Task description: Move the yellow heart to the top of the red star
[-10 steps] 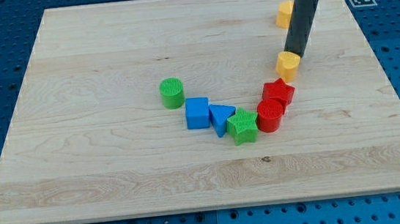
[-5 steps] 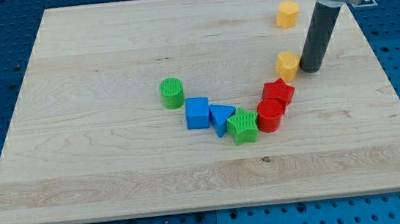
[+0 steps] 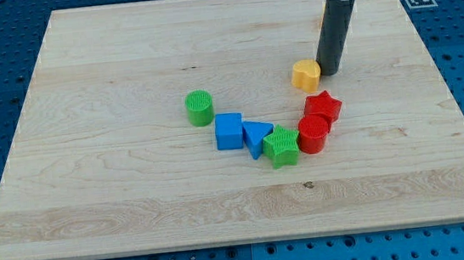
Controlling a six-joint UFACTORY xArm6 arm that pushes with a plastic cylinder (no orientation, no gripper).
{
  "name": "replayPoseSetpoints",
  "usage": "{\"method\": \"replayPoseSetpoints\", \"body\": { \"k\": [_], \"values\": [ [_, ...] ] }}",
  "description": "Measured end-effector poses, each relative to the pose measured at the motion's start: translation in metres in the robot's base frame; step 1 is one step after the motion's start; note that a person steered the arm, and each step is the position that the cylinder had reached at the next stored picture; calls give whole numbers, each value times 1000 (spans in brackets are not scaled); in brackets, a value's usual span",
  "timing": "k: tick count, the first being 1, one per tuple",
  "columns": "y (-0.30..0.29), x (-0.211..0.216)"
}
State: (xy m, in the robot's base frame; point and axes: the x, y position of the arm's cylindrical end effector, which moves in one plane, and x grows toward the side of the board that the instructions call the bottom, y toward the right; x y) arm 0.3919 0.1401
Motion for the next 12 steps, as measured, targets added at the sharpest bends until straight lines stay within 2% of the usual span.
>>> {"method": "replayPoseSetpoints", "body": {
  "k": [3,6,9,12],
  "values": [
    [-26,-16],
    [-22,1],
    [-68,0],
    [-71,11]
  ]
}}
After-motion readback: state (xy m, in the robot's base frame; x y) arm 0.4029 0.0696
